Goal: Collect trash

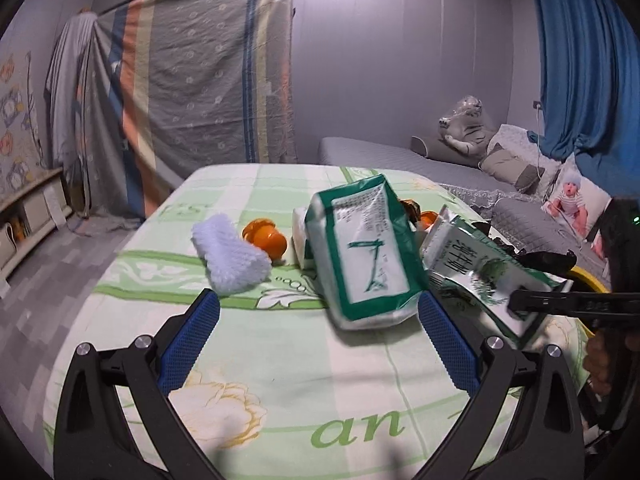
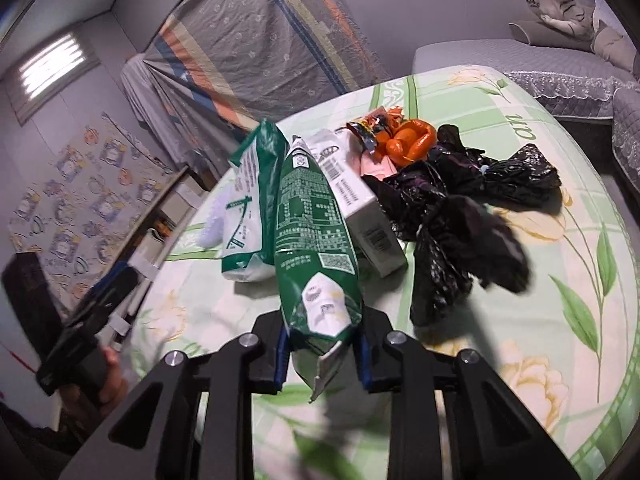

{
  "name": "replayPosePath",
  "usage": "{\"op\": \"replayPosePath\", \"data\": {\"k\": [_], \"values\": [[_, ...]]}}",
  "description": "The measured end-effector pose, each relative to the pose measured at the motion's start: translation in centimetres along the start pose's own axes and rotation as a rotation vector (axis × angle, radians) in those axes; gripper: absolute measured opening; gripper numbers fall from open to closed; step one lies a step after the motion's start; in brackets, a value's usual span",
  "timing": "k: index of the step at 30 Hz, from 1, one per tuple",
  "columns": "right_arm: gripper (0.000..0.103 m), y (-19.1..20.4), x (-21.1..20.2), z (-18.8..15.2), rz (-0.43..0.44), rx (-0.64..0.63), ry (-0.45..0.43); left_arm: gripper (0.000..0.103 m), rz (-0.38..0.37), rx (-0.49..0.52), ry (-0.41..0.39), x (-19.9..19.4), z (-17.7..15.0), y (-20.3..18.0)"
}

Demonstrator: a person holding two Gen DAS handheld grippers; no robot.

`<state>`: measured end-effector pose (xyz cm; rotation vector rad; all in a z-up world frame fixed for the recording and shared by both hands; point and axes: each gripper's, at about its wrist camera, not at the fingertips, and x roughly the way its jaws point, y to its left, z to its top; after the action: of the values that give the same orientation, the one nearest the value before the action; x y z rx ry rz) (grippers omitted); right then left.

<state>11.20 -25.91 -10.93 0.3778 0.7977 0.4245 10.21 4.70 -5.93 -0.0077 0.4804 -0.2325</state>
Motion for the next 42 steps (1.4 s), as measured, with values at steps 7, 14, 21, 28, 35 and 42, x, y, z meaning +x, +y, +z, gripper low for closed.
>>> {"op": "replayPosePath", "data": {"k": [7, 14, 21, 28, 35, 42], "values": [[0.024, -1.5, -8.6, -0.6, 0.042, 0.043, -0.182, 0.095, -0.172, 0.055, 0.020, 0.5, 0.9, -3.4], [0.024, -4.5, -15.5, -1.1, -0.043, 0.075, -0.352, 0.095, -0.287, 0.159, 0.064, 1.8, 1.2, -9.2], [0.024, -7.0, -18.7, -3.0, -0.087, 0.121, -0.441, 0.095, -0.333, 0.284, 0.071, 5.1, 1.7, -17.6], [0.024, -8.6, -20.8, -4.6, -0.109, 0.150, -0.469, 0.095, -0.350, 0.362, 0.145, 9.0, 1.5, -22.6], [0.024, -9.5, -22.0, -5.8, -0.103, 0.186, -0.489, 0.066, -0.323, 0.368, 0.221, 12.1, 0.9, -23.8], [0.024, -10.2, -22.3, -6.3, -0.099, 0.208, -0.500, 0.013, -0.326, 0.352, 0.261, 12.8, 0.7, -23.1]]}}
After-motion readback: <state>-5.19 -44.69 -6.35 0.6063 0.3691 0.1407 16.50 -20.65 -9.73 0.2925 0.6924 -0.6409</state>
